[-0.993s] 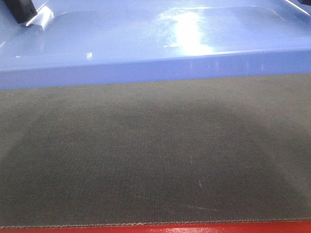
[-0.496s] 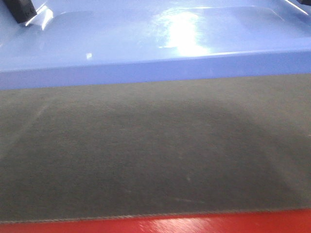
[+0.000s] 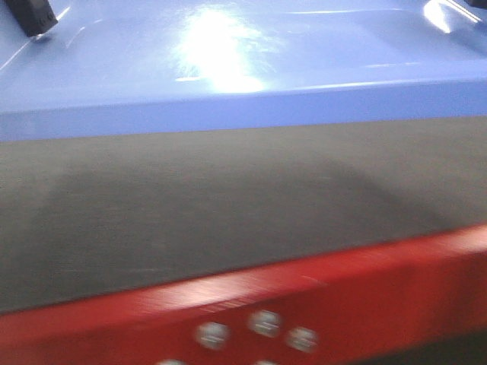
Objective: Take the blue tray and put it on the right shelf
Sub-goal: 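Hold the tray level with both grippers while the base drives away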
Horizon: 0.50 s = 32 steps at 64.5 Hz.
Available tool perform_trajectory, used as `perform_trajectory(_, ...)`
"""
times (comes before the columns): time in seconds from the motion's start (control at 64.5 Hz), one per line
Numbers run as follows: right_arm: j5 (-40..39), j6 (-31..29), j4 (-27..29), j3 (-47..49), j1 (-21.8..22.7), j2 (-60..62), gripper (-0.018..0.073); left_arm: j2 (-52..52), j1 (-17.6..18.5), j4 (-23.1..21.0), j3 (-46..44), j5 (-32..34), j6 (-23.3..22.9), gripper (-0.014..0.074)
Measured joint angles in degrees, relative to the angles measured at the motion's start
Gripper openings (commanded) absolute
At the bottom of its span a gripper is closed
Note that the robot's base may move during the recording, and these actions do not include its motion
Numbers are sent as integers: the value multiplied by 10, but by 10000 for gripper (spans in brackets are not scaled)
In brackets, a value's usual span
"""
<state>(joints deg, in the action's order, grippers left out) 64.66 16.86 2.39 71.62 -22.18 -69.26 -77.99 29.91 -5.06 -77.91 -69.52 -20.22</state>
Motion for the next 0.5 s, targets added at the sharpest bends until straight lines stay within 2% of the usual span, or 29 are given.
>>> perform_trajectory(0.496,1,0,-3,0,0,0,57,0,0,-2,0,0,0,-48)
